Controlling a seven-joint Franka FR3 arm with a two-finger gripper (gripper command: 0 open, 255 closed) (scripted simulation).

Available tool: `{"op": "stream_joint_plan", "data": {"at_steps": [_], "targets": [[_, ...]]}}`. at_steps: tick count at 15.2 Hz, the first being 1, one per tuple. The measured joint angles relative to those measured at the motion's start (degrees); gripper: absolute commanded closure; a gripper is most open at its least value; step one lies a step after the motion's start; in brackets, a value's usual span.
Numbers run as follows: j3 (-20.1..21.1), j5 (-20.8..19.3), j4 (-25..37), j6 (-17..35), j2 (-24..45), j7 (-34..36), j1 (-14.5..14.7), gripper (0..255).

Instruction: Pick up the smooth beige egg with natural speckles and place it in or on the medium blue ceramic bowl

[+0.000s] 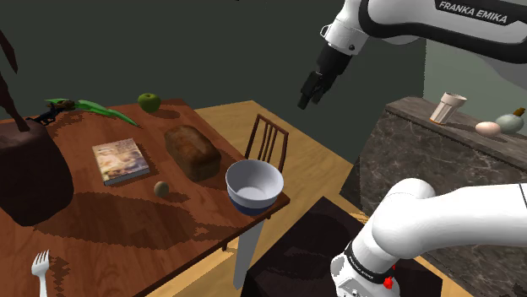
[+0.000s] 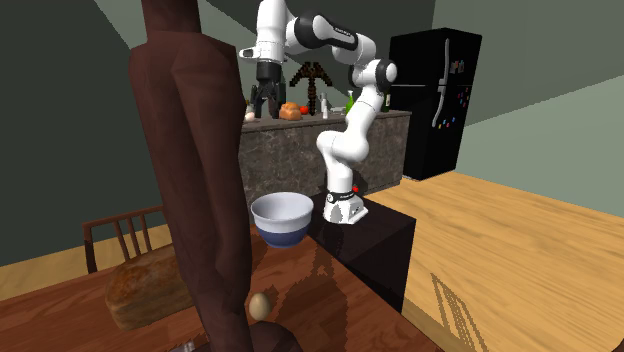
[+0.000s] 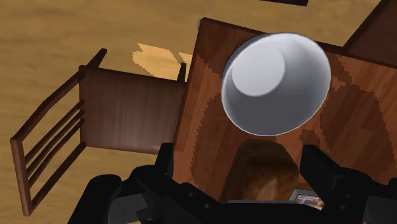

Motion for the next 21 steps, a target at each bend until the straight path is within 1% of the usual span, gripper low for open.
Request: {"op": "stream_joint_plan", "data": {"at_steps": [2, 3, 8, 15, 21], "targets": [[0.4, 0.1, -0.4, 0.6, 0.2, 0.3, 0.1, 0], [1.1, 0.4, -1.2, 1.8, 0.7, 0.9, 0.3, 0], [6.2, 1.9, -2.9, 8.4, 5.5, 5.4, 1.8, 0], [13.1, 2.4, -2.5, 17.5, 15.1, 11.9, 3.1, 0], [19.2, 0.3, 0.9, 24.8, 26.2, 18.7, 3.5, 0]]}}
